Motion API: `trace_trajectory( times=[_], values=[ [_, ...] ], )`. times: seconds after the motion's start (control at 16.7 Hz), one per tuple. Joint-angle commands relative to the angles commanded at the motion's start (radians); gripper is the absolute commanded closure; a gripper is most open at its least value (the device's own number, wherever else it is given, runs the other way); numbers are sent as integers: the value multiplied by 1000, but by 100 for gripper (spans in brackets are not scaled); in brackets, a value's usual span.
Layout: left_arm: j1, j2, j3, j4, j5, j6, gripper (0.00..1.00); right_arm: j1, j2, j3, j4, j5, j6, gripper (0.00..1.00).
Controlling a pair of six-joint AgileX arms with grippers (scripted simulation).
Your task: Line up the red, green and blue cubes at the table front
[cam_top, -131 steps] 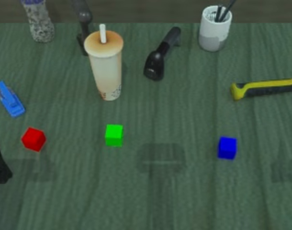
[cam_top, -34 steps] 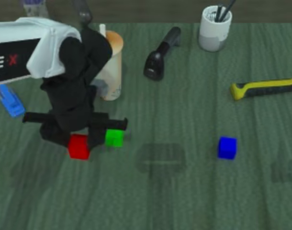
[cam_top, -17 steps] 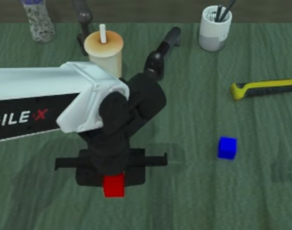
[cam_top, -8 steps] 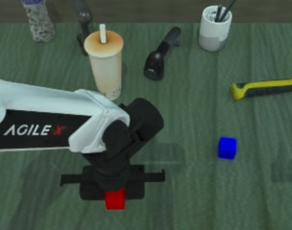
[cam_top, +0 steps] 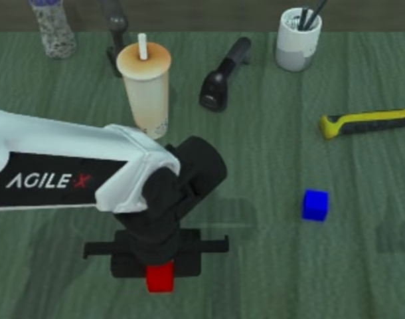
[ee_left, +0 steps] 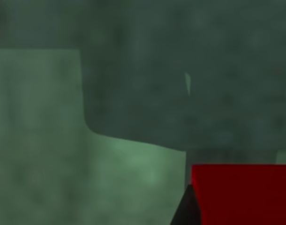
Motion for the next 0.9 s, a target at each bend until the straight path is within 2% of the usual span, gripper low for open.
trace_trajectory(
  times=[0.36,0.9],
  values=[
    [0,0,0,0,0,0,2,0,0,0,0,0,0,0],
    [0,-1,0,0,0,0,0,0,0,0,0,0,0,0]
  ],
)
